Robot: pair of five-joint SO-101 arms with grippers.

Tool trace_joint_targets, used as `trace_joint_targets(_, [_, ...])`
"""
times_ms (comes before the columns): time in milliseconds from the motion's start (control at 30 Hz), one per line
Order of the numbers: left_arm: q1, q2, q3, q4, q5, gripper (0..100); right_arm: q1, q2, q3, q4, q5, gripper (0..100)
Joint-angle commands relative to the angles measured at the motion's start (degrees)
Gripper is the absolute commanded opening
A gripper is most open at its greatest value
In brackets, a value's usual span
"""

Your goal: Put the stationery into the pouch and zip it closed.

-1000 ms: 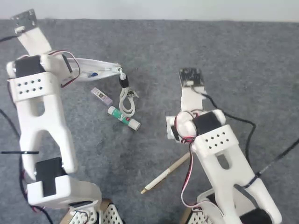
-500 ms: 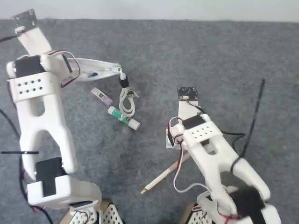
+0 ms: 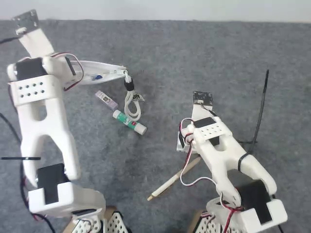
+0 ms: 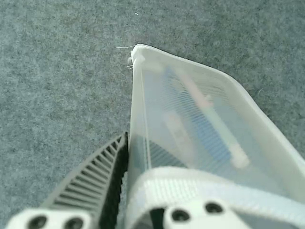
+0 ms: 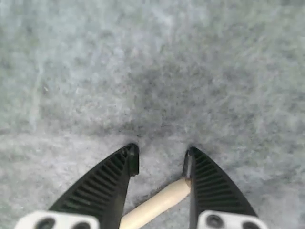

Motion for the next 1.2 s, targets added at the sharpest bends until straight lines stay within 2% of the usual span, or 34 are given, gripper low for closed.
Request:
trace_joint_targets(0, [0.26, -0.44, -0.31, -2.11, 0.62, 1, 1.80, -1.27, -0.70, 2.07, 0.00, 16.7])
trace_joint_targets(267, [0.26, -0.62, 1.19, -3.78, 0.62, 1, -1.54, -15.78, -0.88, 10.51, -0.35, 16.7])
trace_joint_targets(467, [0.26, -0.62, 1.19, -3.78, 0.62, 1, -2.86, -18.07, -0.70, 16.13, -1.41, 16.8])
trace_joint_targets(700, [0.26, -0.70, 1.19, -3.52, 0.62, 1, -7.96, -18.07, 4.48, 11.91, -4.04, 16.9])
trace_joint_targets(1033, [0.26, -0.53, 1.19, -3.60, 0.62, 1, -8.22, -17.98, 7.30, 8.22, -4.04, 16.7])
trace_joint_targets(1167, [0.26, -0.53, 1.19, -3.52, 0.62, 1, -8.13, -13.76, 8.53, 3.91, -4.04, 16.7])
